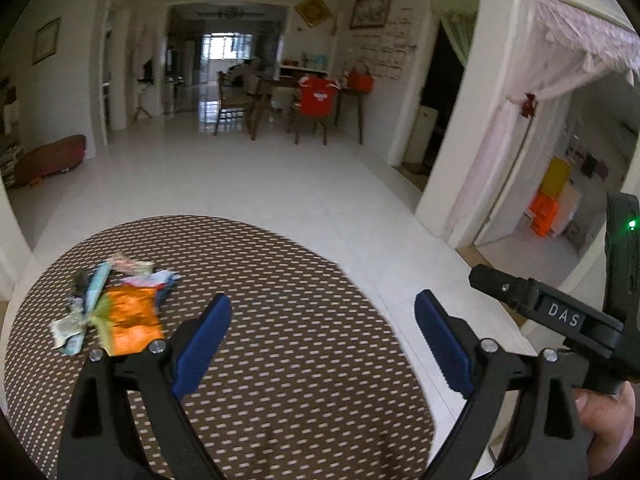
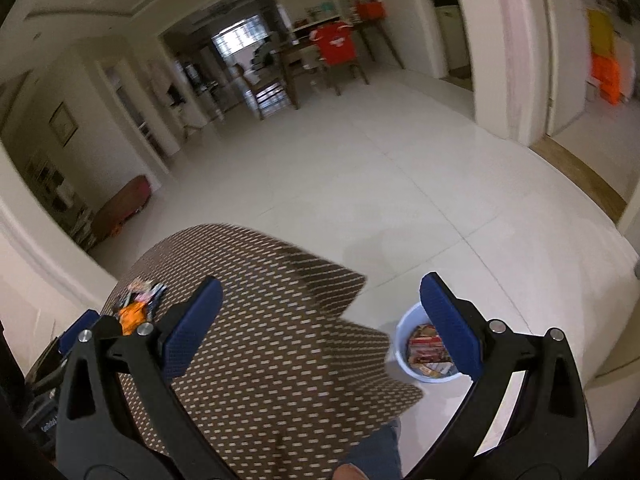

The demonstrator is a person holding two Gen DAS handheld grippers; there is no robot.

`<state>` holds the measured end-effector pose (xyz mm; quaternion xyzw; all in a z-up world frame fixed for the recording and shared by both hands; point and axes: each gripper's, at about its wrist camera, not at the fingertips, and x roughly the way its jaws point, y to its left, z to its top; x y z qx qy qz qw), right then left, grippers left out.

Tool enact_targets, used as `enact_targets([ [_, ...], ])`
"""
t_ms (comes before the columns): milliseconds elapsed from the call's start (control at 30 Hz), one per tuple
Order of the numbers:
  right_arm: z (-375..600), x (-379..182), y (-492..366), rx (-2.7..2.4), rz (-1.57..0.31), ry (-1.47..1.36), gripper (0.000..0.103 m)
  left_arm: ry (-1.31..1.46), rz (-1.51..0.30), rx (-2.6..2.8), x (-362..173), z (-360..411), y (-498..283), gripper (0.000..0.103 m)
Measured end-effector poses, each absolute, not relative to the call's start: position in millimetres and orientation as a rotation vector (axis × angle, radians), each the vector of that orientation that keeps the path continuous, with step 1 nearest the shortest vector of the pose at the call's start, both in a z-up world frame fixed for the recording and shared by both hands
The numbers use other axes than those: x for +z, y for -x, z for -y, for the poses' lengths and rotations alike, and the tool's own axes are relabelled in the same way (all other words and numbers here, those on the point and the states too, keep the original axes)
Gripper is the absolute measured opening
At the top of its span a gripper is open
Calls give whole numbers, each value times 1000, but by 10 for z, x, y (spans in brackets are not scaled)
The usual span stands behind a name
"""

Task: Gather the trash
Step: 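Move both tools back over the remaining trash on the table, then grasp the orange foil bag with the right tool while the left tool grasps the teal tube box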

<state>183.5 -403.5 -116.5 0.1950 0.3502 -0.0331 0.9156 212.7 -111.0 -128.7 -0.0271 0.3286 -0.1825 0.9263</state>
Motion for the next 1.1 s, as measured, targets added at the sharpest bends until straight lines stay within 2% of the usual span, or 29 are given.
enact_targets([
  [533,2635,-1184,-2297,126,-785,-238,97,194,-675,-185,-1526,-337,-2060,91],
  [800,2029,-1462,-2568,213,-852,-187,97,226,-728,-63,-1923,-1060,-2273,91],
  [1100,1605,-1803,-2906,267,-926,-161,97,154,-821,-23,-2301,-1328,-2764,91],
])
